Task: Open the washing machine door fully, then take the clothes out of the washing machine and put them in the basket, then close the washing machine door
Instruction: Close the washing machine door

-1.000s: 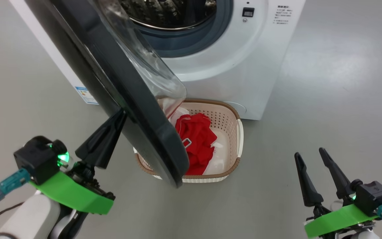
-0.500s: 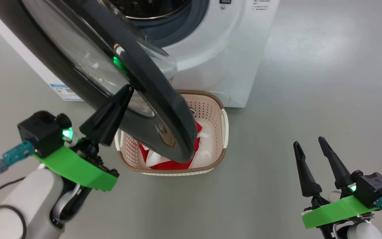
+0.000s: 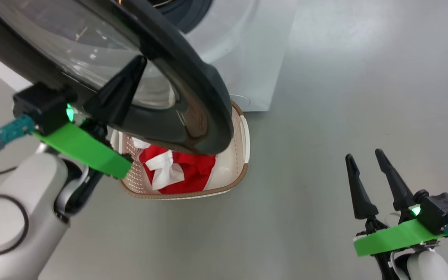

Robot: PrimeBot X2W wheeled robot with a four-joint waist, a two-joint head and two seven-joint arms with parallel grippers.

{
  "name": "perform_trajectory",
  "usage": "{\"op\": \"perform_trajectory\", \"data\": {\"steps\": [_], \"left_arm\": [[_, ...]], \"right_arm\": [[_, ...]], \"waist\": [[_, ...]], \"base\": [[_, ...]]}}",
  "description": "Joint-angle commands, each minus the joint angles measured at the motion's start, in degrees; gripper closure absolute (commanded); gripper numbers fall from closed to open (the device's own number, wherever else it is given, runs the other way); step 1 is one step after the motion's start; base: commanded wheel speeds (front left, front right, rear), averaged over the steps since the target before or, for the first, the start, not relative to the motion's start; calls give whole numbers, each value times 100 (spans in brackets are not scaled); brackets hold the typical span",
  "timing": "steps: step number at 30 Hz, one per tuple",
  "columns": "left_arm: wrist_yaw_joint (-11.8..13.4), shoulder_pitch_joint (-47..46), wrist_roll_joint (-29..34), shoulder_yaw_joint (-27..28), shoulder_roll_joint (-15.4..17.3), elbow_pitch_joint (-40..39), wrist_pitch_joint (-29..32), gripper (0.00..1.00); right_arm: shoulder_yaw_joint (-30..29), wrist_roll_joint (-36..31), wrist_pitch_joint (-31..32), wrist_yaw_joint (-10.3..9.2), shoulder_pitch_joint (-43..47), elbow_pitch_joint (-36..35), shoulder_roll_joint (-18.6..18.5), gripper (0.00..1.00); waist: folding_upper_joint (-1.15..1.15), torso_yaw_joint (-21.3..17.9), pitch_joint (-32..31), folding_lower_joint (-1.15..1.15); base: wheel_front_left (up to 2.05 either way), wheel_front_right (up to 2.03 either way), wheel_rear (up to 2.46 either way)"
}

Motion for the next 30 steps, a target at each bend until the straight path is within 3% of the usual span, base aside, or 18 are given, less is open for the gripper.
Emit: {"op": "perform_trajectory", "data": {"steps": [1, 17, 30], "left_arm": [[-32, -388, -18, 201, 122, 15, -45, 100], [-32, -1593, -18, 169, -4, 1239, -45, 100], [-32, -2137, -87, 276, -31, 1747, -45, 100]], "right_arm": [[94, -23, -37, 36, -200, -169, 2, 0], [107, 197, -37, 36, -427, -227, 31, 0], [151, 322, -37, 36, -505, -238, 32, 0]], "waist": [[0, -134, 121, 0], [0, -656, 555, 0], [0, -934, 691, 0]], "base": [[0, 0, 0], [0, 0, 0], [0, 0, 0]]}}
